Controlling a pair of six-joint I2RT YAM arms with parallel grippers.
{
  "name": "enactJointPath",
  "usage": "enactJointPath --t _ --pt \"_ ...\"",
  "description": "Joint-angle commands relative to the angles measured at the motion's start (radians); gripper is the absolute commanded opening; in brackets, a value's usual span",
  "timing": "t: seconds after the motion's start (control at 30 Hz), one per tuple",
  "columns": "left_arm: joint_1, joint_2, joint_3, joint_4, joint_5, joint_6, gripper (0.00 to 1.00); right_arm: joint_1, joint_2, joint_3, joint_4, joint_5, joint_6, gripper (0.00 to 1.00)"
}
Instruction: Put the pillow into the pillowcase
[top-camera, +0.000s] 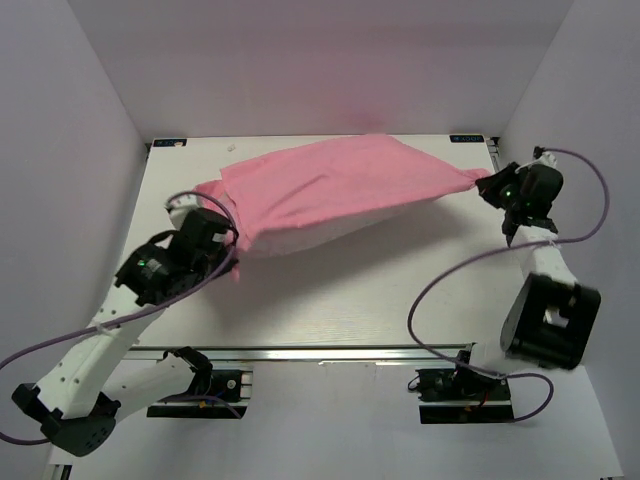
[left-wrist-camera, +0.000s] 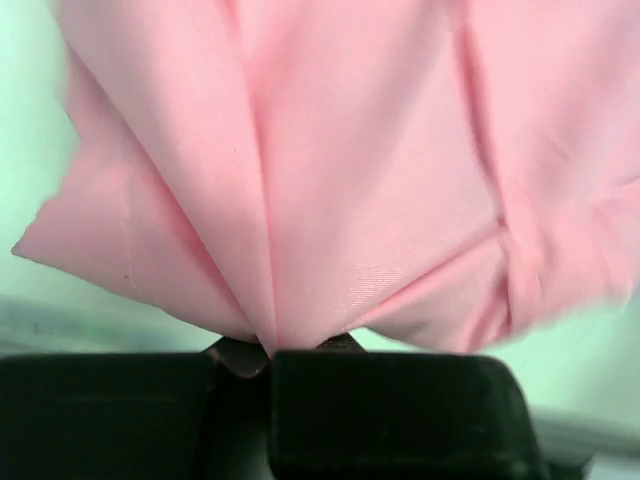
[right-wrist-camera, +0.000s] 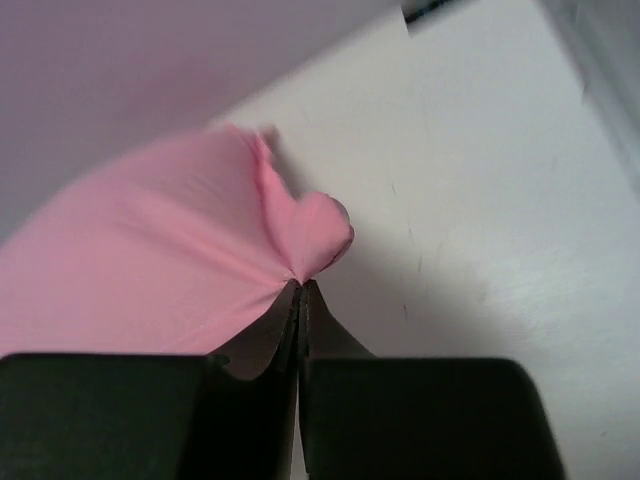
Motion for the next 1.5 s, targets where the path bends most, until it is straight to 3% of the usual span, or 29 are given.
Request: enactJointPath --t 0.0,0.07,0.2,0.3,0.43,0.57,0.7,0.83,1.0,1.03,1.1,1.13,1.2,1.27,1.3,1.33,1.37,1.43,1.47 --pt "0.004 0.004 0.233 -0.064 -0.358 -0.014 0.00 -0.011 -0.258 0.166 0.005 0.204 -0.191 0.00" --pt "0.004 0.023 0.411 -0.046 -0.520 0.026 0.00 -0.011 -0.337 0.287 -0.119 0.333 -0.287 0.00" --pt "0.004 0.034 0.750 0.046 -0.617 0.184 0.00 -0.011 -0.375 0.710 -0.306 0.466 -0.394 0.00" --pt "0.004 -0.054 0.737 0.296 -0.631 0.391 0.00 -0.011 -0.403 0.841 -0.342 0.554 -0.473 0.00" --pt "0.004 -0.190 0.740 0.407 -0.630 0.469 0.00 -0.008 -0.462 0.952 -0.343 0.650 -0.579 0.00" --pt "0.004 -0.209 0.694 0.471 -0.633 0.511 0.00 -0.004 -0.484 0.941 -0.351 0.654 -0.601 0.00" --pt "0.003 -0.077 0.621 0.454 -0.677 0.489 0.00 -0.004 -0.476 0.859 -0.415 0.493 -0.524 0.00" --pt "-0.004 0.113 0.565 0.447 -0.662 0.423 0.00 -0.004 -0.456 0.702 -0.443 0.138 -0.431 0.00" --pt "0.009 0.404 0.574 0.543 -0.576 0.459 0.00 -0.004 -0.444 0.479 -0.425 -0.183 -0.346 0.00" --pt "0.071 0.459 0.641 0.490 -0.570 0.428 0.00 -0.004 -0.455 0.442 -0.408 -0.231 -0.314 0.00" --pt "0.197 0.573 0.717 0.441 -0.336 0.397 0.00 -0.004 -0.467 0.356 -0.365 -0.254 -0.276 0.00" --pt "0.316 0.677 0.749 0.431 -0.255 0.382 0.00 -0.004 -0.478 0.342 -0.365 -0.238 -0.266 0.00" --pt "0.398 0.786 0.795 0.435 -0.182 0.357 0.00 -0.002 -0.484 0.329 -0.408 -0.200 -0.294 0.00" --pt "0.463 0.975 0.962 0.381 -0.113 0.360 0.00 -0.002 -0.479 0.337 -0.467 -0.173 -0.305 0.09" --pt "0.475 1.038 1.037 0.350 -0.108 0.362 0.00 -0.002 -0.469 0.341 -0.493 -0.179 -0.324 0.18" --pt "0.486 1.148 1.114 0.282 -0.113 0.357 0.00 -0.002 -0.463 0.354 -0.520 -0.187 -0.329 0.34" --pt "0.490 1.188 1.234 0.254 -0.126 0.350 0.00 -0.001 -0.455 0.357 -0.562 -0.213 -0.338 0.39" --pt "0.512 1.218 1.257 0.220 -0.139 0.321 0.04 0.006 -0.444 0.336 -0.593 -0.297 -0.352 0.56" --pt "0.521 1.187 1.181 0.223 -0.140 0.304 0.08 0.010 -0.446 0.317 -0.601 -0.326 -0.355 0.59"
